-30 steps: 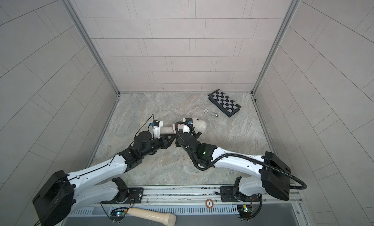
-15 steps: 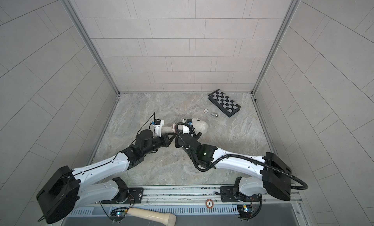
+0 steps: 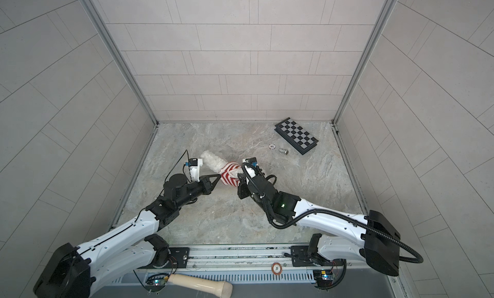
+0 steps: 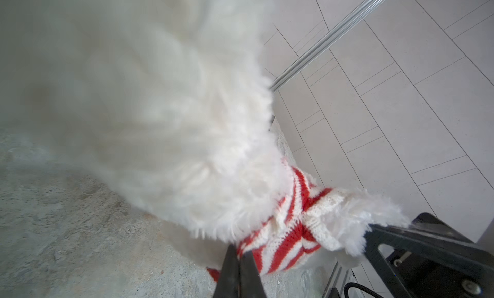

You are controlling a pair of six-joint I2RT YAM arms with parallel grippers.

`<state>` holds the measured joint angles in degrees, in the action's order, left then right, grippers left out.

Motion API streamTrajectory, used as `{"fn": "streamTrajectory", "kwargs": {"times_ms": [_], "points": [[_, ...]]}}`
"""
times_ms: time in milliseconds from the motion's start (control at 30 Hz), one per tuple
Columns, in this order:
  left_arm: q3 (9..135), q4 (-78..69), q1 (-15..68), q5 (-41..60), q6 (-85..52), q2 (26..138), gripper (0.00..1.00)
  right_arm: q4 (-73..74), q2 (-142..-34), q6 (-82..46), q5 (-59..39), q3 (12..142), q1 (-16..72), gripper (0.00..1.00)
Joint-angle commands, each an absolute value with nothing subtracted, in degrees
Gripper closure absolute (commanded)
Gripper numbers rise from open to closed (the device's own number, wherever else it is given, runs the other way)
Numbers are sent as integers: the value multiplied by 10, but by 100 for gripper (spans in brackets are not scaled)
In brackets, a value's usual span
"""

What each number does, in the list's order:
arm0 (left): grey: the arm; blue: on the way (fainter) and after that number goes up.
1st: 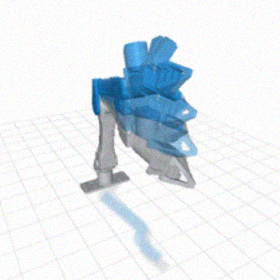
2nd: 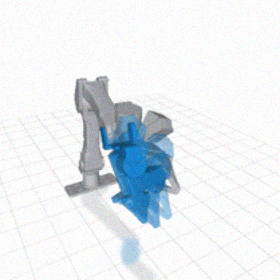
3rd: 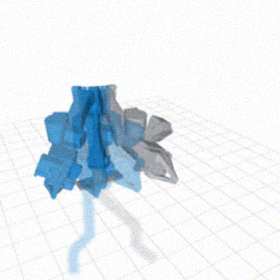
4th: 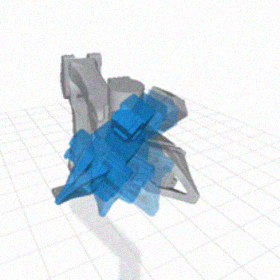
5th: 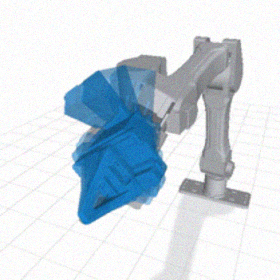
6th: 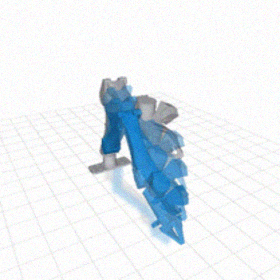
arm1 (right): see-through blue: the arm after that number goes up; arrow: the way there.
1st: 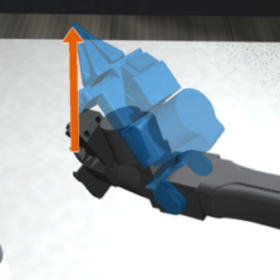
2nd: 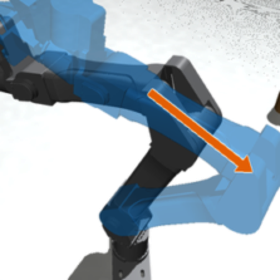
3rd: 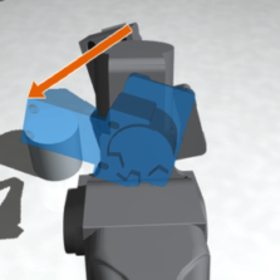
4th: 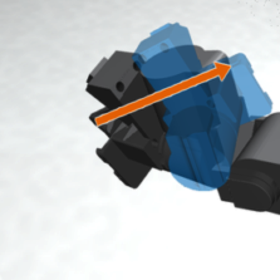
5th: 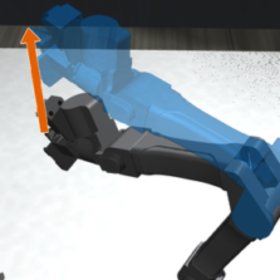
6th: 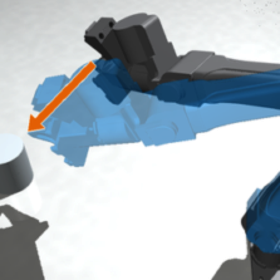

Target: Dress the teddy bear

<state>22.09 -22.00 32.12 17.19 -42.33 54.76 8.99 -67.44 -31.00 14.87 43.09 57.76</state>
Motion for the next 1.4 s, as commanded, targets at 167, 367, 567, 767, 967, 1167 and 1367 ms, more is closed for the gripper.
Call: {"fn": "streamTrajectory", "kwargs": {"times_ms": [167, 367, 567, 767, 967, 1167, 1367], "points": [[219, -169, 339, 204, -374, 497, 66, 114, -729, -269, 97, 496, 560, 100], [235, -20, 339, 169, -318, 383, 57, 123, -751, -241, 33, 498, 506, 100], [290, 96, 335, 130, -270, 344, 57, 75, -822, -174, -66, 585, 475, 100], [333, 143, 295, 96, -242, 372, 57, 62, -877, -153, -169, 626, 485, 100], [358, 131, 292, 112, -226, 438, 56, 83, -833, -171, -154, 517, 486, 100], [345, 112, 292, 141, -231, 507, 57, 78, -799, -201, -154, 426, 466, 100], [321, 103, 308, 164, -237, 517, 55, 93, -778, -214, -161, 384, 464, 99]]}}
